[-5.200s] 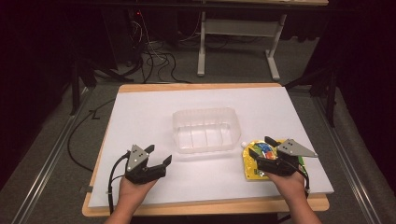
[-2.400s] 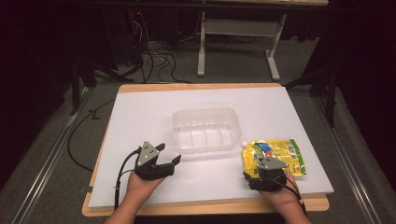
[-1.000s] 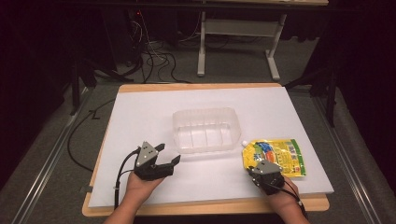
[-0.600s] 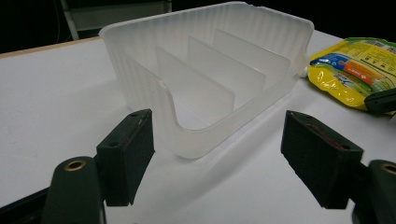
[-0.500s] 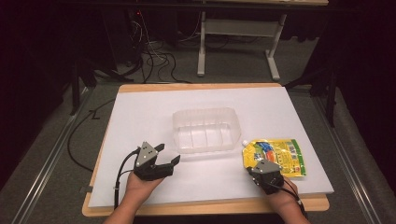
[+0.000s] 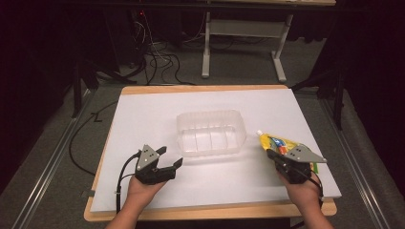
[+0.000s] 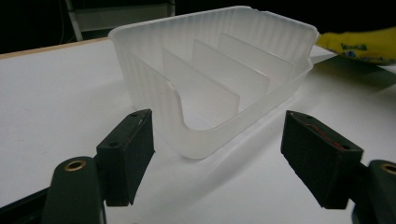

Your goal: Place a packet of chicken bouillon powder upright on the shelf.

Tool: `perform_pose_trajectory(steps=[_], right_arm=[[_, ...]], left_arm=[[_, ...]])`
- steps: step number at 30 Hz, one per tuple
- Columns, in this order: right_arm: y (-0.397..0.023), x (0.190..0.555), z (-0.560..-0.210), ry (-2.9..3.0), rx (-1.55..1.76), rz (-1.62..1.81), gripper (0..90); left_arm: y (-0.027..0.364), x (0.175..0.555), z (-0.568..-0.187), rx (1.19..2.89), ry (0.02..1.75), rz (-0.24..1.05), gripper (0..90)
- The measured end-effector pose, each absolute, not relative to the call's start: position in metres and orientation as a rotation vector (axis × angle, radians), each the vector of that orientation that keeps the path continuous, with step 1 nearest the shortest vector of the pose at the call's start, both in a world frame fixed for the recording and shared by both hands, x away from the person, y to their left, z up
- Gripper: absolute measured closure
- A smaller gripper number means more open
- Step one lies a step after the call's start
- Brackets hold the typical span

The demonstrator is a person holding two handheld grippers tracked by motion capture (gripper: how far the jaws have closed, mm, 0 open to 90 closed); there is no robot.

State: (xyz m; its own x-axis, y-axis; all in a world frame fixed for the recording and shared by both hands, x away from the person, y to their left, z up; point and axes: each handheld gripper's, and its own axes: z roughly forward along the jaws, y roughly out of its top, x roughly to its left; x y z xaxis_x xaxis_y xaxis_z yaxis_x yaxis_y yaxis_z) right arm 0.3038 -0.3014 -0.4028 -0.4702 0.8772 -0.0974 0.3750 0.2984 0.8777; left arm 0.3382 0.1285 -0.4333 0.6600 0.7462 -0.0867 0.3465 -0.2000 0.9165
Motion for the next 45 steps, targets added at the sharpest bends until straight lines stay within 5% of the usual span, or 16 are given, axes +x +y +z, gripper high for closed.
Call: perform_pose_trajectory(steps=[11, 20, 28, 45], right_arm=[[-0.34, 0.324, -0.337, 1.731, 1.093, 1.222, 90.0], [-0.355, 0.343, -0.319, 1.601, 1.144, 1.292, 90.0], [-0.351, 0.353, -0.328, 1.575, 1.161, 1.327, 90.0], [-0.372, 0.294, -0.359, 1.52, 1.138, 1.383, 90.0]], left_arm=[[0.13, 0.341, -0.434, 1.789, 0.893, 0.457, 26.3], [0.134, 0.341, -0.433, 1.786, 0.899, 0.463, 26.3], [0.138, 0.34, -0.432, 1.776, 0.901, 0.469, 26.4], [0.137, 0.341, -0.435, 1.786, 0.908, 0.468, 26.4]])
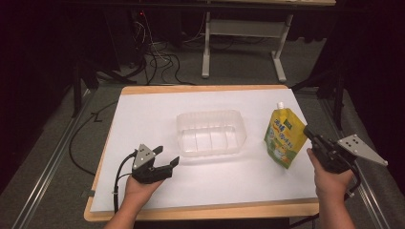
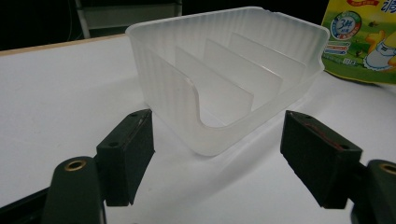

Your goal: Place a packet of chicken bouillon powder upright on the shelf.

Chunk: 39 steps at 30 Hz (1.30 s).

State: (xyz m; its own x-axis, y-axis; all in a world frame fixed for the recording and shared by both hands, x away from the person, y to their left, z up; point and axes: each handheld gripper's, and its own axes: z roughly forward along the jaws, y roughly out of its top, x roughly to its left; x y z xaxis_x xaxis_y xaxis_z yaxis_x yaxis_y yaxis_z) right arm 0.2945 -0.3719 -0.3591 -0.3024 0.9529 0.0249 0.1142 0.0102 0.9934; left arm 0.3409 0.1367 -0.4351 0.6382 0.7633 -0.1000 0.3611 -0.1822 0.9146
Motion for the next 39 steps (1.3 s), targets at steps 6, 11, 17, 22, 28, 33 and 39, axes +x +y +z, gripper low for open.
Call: perform_pose_trajectory(steps=[6, 11, 17, 22, 28, 33, 39], right_arm=[[-0.376, 0.285, -0.366, 1.517, 1.146, 1.371, 89.9], [-0.379, 0.283, -0.369, 1.529, 1.165, 1.367, 85.9], [-0.375, 0.292, -0.378, 1.611, 1.216, 1.344, 59.9], [-0.375, 0.303, -0.39, 1.675, 1.297, 1.325, 55.5], [-0.371, 0.307, -0.391, 1.675, 1.33, 1.331, 67.3], [-0.366, 0.314, -0.393, 1.689, 1.361, 1.334, 80.8], [-0.361, 0.316, -0.393, 1.701, 1.352, 1.315, 90.0]], left_arm=[[0.135, 0.341, -0.436, 1.796, 0.9, 0.472, 26.3], [0.134, 0.341, -0.436, 1.8, 0.901, 0.475, 26.3], [0.129, 0.351, -0.441, 1.8, 0.932, 0.489, 28.6], [0.113, 0.376, -0.445, 1.763, 1.031, 0.492, 35.9], [0.087, 0.393, -0.451, 1.758, 1.147, 0.566, 60.9], [0.077, 0.39, -0.453, 1.779, 1.17, 0.649, 73.7], [0.064, 0.385, -0.453, 1.795, 1.14, 0.64, 73.8]])
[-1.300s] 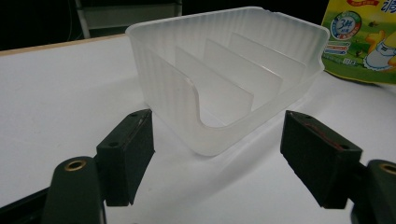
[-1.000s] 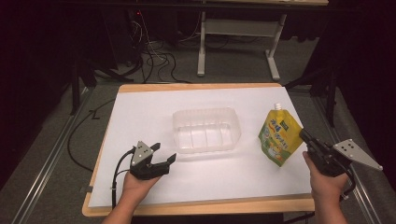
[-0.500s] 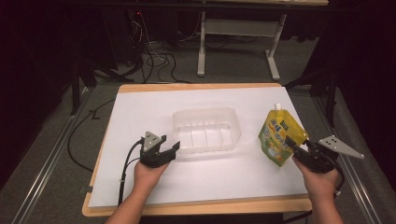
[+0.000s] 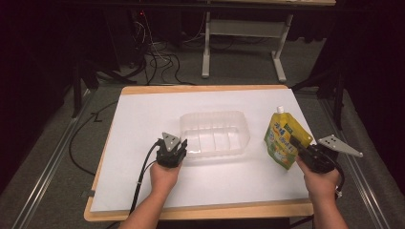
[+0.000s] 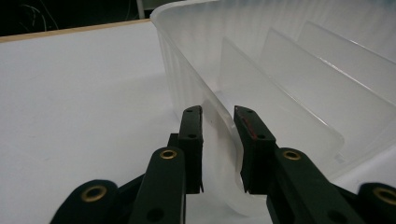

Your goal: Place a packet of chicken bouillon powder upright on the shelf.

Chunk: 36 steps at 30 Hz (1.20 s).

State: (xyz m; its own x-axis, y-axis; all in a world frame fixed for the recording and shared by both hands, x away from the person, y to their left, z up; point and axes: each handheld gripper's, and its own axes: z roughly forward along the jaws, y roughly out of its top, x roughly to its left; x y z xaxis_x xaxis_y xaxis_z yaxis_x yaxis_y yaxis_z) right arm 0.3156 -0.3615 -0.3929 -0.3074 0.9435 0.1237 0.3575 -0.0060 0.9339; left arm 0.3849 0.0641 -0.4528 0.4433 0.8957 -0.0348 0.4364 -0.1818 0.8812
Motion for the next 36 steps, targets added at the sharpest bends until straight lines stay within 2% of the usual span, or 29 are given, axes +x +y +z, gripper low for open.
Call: perform_pose_trajectory(steps=[6, 13, 16, 20, 21, 24, 36], right_arm=[[-0.368, 0.315, -0.393, 1.666, 1.372, 1.336, 90.0], [-0.369, 0.312, -0.39, 1.641, 1.361, 1.339, 90.0], [-0.369, 0.311, -0.388, 1.625, 1.36, 1.351, 90.0], [-0.366, 0.309, -0.382, 1.594, 1.367, 1.369, 90.0], [-0.364, 0.307, -0.378, 1.58, 1.351, 1.367, 90.0], [-0.359, 0.307, -0.367, 1.557, 1.323, 1.361, 90.0], [-0.348, 0.308, -0.327, 1.489, 1.284, 1.427, 90.0]], left_arm=[[0.047, 0.382, -0.454, 1.795, 1.118, 0.592, 71.0], [0.054, 0.375, -0.448, 1.808, 1.042, 0.559, 46.4], [0.071, 0.365, -0.436, 1.804, 0.998, 0.564, 40.3], [0.097, 0.352, -0.43, 1.769, 0.959, 0.579, 38.7], [0.105, 0.349, -0.434, 1.726, 0.964, 0.574, 40.8], [0.107, 0.353, -0.436, 1.713, 0.993, 0.525, 39.0], [0.115, 0.352, -0.436, 1.746, 0.92, 0.585, 35.1]])
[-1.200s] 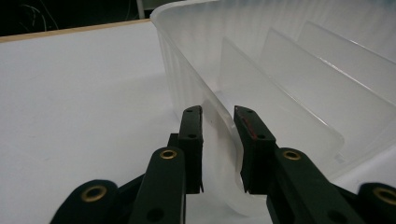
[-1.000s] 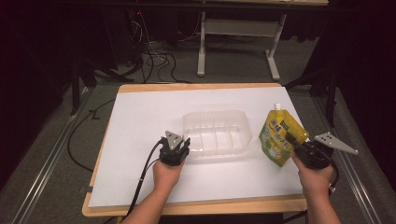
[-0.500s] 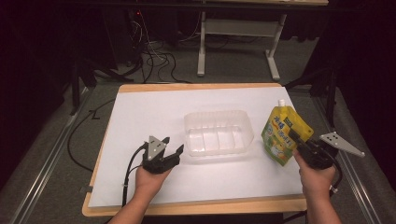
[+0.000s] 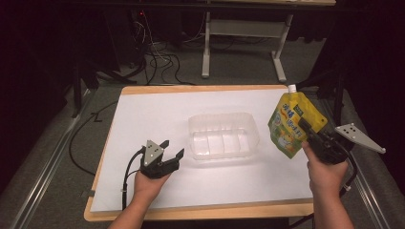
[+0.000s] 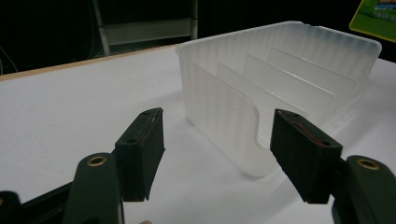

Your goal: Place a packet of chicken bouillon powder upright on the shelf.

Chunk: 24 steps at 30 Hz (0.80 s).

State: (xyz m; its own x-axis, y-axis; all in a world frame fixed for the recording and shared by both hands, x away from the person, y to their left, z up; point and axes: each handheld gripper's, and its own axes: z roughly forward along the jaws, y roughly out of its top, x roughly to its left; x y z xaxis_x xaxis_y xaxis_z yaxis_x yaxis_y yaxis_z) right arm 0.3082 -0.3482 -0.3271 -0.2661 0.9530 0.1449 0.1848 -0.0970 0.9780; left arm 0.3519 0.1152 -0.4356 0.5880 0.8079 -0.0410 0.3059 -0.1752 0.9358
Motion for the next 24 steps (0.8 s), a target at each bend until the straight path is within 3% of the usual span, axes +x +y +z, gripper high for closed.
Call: perform_pose_trajectory(steps=[12, 24], right_arm=[[-0.315, 0.318, -0.298, 1.49, 1.23, 1.518, 90.0], [-0.271, 0.338, -0.302, 1.527, 1.216, 1.58, 90.0]], left_arm=[[0.117, 0.35, -0.436, 1.752, 0.906, 0.574, 34.8], [0.118, 0.349, -0.436, 1.763, 0.882, 0.58, 34.9]])
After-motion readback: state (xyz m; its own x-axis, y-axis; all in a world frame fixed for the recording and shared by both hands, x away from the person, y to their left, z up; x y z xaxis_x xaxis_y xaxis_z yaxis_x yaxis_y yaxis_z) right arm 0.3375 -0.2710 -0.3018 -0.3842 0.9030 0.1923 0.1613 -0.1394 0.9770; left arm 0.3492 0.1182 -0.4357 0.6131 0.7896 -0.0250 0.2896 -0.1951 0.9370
